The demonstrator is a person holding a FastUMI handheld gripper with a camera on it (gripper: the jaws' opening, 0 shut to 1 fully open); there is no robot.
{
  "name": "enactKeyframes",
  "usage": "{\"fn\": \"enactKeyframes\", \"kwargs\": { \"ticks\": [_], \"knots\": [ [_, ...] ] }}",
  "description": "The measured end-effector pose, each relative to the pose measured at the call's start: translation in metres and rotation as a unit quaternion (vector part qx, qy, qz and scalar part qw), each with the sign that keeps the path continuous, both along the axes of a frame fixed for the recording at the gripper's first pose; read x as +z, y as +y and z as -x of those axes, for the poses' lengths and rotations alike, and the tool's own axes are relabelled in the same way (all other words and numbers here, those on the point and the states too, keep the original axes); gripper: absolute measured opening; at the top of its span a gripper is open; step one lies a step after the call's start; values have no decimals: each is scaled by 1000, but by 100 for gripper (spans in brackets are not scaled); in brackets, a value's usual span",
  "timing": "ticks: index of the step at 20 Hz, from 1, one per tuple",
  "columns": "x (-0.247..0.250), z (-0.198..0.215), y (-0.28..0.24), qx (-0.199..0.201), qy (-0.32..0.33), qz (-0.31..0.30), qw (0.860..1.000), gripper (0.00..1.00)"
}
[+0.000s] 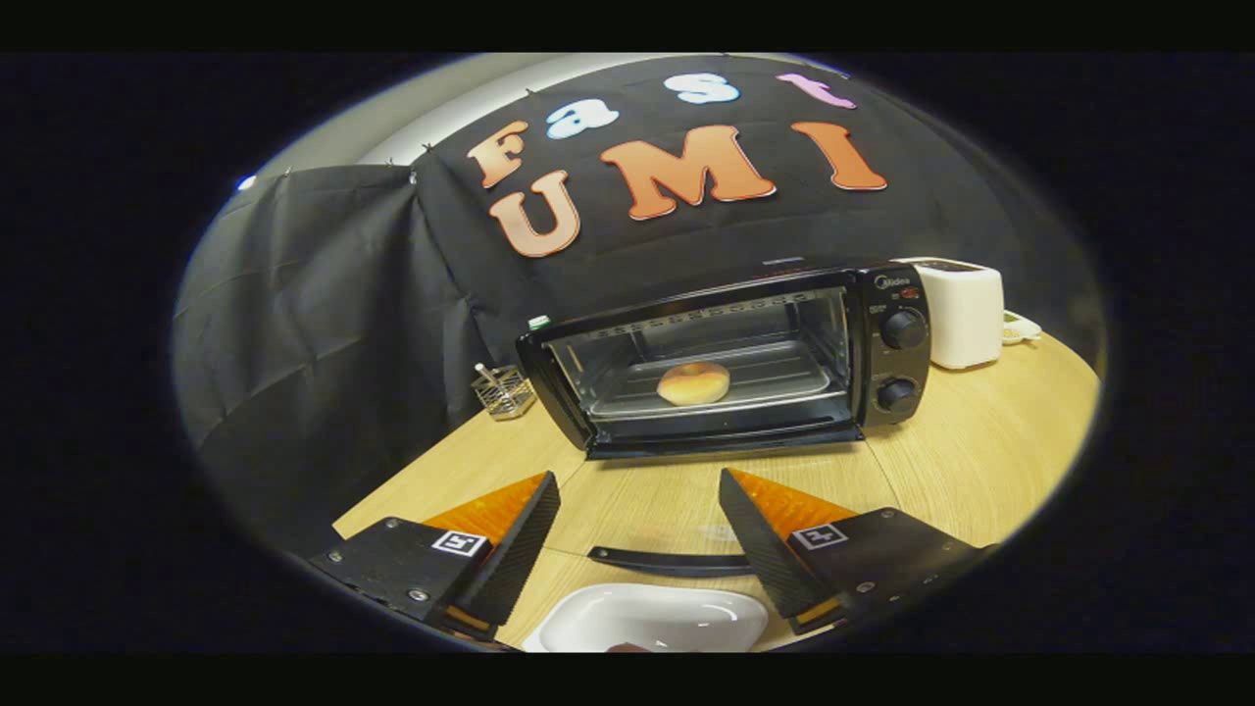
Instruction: Open the toaster oven, put the food inside, and close the toaster oven door.
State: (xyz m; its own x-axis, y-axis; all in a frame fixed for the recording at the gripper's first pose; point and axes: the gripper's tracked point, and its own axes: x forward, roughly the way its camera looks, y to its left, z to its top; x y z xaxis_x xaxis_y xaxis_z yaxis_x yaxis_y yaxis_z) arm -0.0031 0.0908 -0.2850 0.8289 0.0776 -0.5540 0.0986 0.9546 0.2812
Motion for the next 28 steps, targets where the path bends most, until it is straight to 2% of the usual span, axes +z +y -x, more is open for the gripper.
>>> {"fn": "enactKeyframes", "kwargs": {
  "ticks": [3,6,10,14,21,25,28],
  "knots": [
    [-11,18,11,16,24,-10,1000,98],
    [-19,34,4,1,32,14,999,98],
    [-34,56,2,0,61,30,998,98],
    [-54,75,-15,-19,103,66,992,98],
    [-69,77,-17,-39,144,49,988,99],
    [-64,71,-16,-55,139,21,989,98],
    [-51,64,-19,-60,119,25,991,98]
  ]
}}
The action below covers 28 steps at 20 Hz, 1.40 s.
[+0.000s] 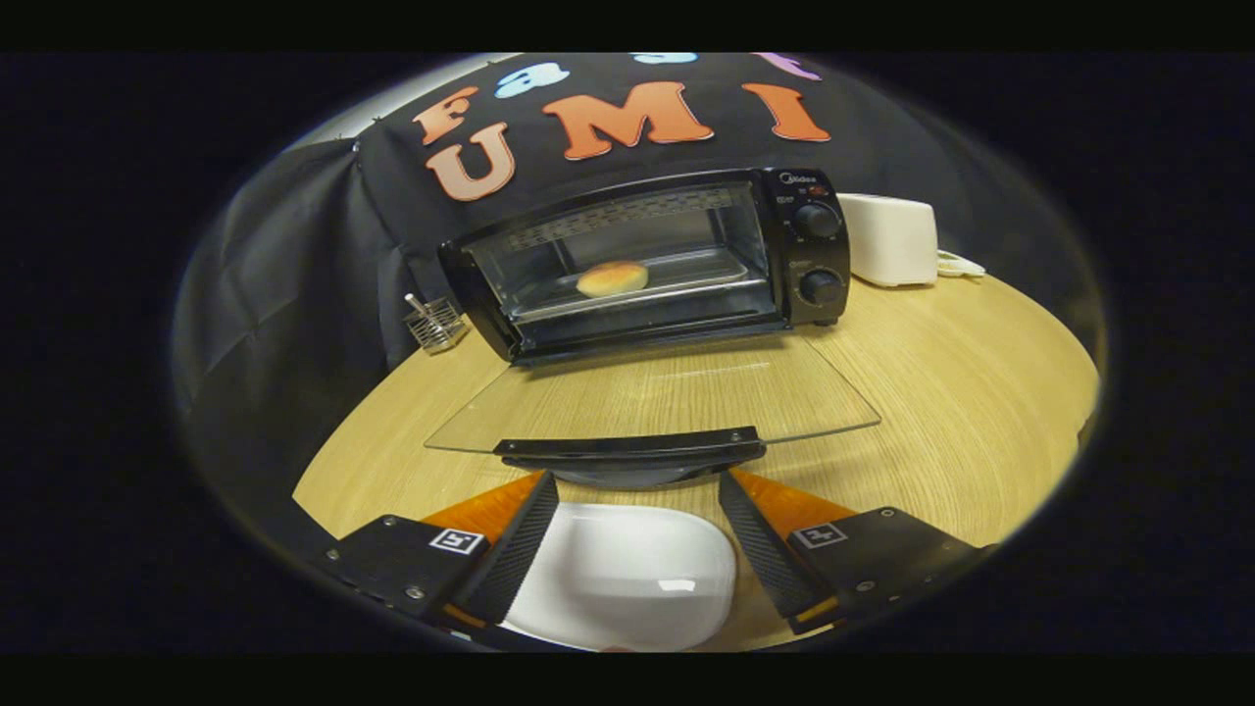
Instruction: Open the toaster oven, put the food inside, and close the toaster oven door.
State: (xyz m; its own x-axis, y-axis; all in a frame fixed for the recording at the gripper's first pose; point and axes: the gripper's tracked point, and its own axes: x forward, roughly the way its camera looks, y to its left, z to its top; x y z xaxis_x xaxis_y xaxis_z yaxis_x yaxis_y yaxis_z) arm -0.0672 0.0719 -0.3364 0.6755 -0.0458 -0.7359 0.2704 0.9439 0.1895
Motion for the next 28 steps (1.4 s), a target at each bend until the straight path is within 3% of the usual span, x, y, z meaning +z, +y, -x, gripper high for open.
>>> {"fn": "enactKeyframes", "kwargs": {
  "ticks": [13,21,24,28],
  "knots": [
    [75,-82,-16,-6,-130,-11,991,99],
    [94,-137,-35,-16,-195,40,980,100],
    [91,-154,-49,-18,-193,89,977,100],
    [93,-161,-45,-8,-200,96,975,99]
  ]
}}
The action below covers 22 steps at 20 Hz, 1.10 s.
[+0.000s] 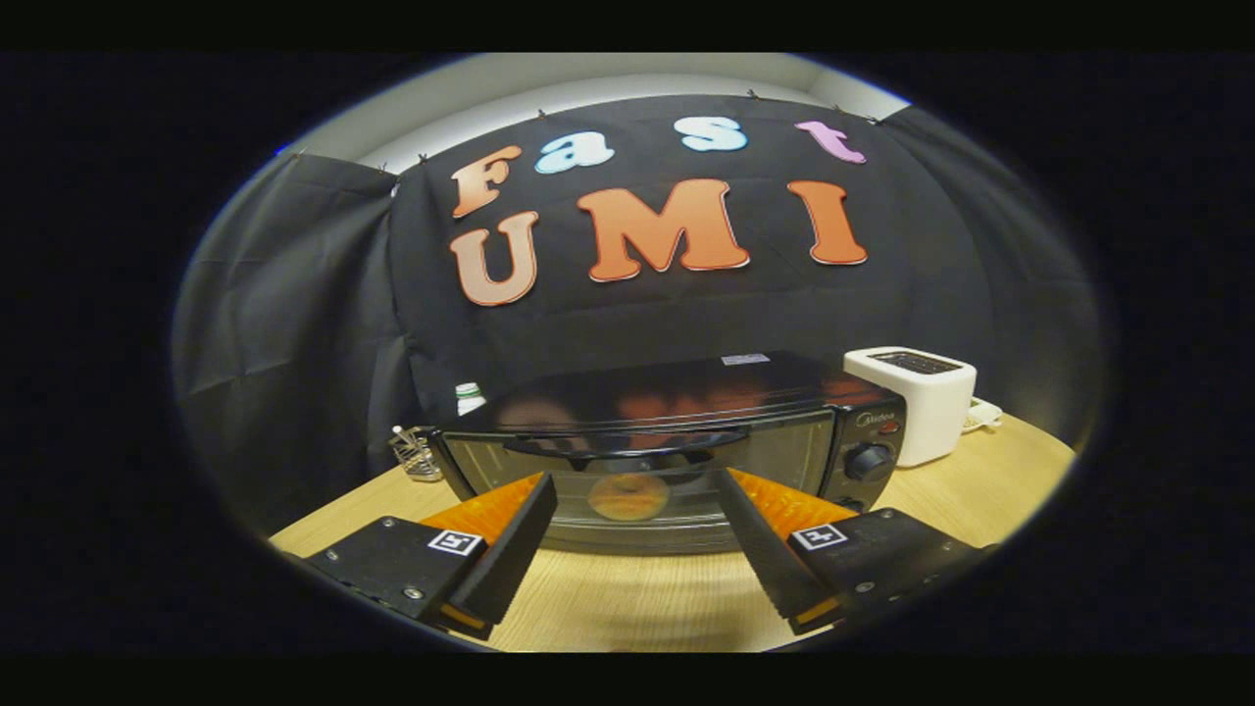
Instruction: Open the toaster oven, put the food inside, and close the toaster oven door.
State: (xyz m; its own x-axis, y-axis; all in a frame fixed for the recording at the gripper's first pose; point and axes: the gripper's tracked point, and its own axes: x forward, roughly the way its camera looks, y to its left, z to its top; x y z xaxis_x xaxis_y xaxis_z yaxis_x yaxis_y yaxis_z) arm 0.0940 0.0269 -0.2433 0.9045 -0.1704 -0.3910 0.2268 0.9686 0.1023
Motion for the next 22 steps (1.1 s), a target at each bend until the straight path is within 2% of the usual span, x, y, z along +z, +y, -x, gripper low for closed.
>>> {"fn": "enactKeyframes", "kwargs": {
  "ticks": [5,12,22],
  "knots": [
    [26,23,9,20,-24,15,999,98],
    [101,74,12,59,-84,63,993,98],
    [200,143,-16,69,-140,147,977,98]
  ]
}}
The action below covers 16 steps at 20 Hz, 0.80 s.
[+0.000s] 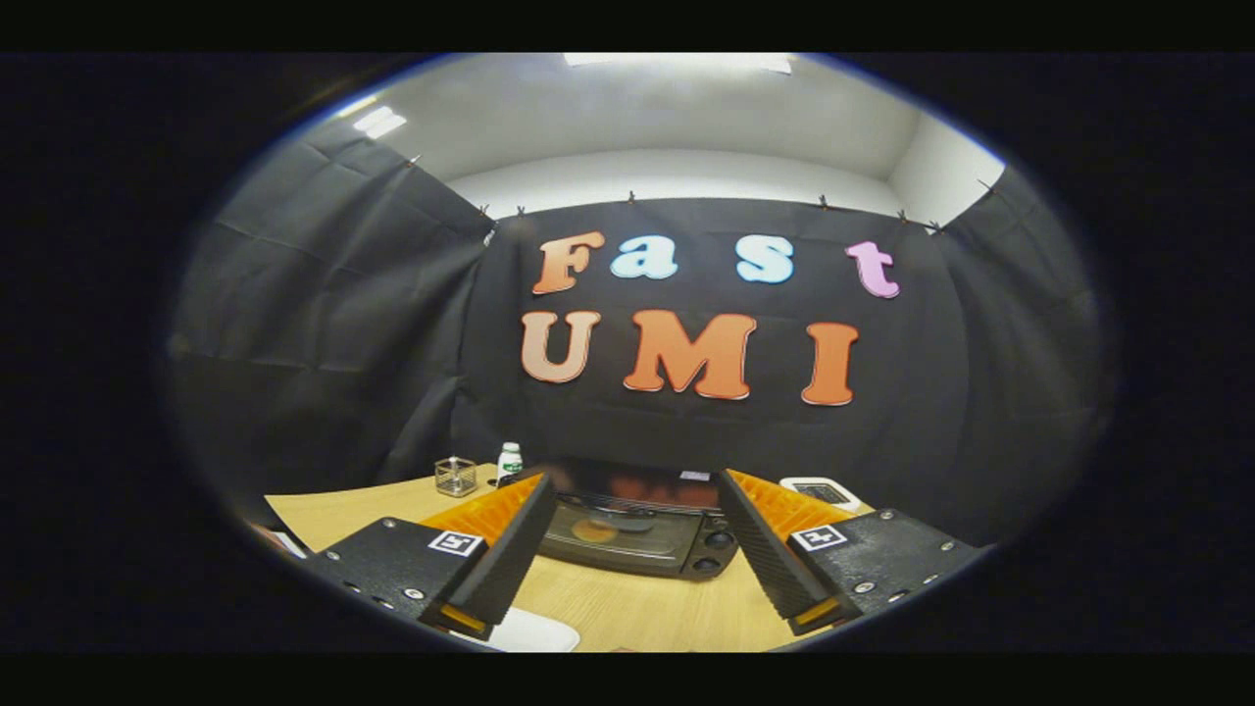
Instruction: Open the toaster oven, put the food inside, and close the toaster oven door.
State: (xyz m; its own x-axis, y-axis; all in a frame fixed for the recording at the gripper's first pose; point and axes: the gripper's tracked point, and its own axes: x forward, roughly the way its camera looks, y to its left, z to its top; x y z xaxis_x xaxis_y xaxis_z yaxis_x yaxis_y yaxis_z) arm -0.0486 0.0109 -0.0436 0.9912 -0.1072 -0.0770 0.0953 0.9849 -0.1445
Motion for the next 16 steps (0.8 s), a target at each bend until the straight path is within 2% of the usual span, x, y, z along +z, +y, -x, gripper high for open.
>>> {"fn": "enactKeyframes", "kwargs": {
  "ticks": [7,16],
  "knots": [
    [36,15,17,8,-37,36,999,100],
    [36,10,-6,-8,-34,8,999,99]
  ]
}}
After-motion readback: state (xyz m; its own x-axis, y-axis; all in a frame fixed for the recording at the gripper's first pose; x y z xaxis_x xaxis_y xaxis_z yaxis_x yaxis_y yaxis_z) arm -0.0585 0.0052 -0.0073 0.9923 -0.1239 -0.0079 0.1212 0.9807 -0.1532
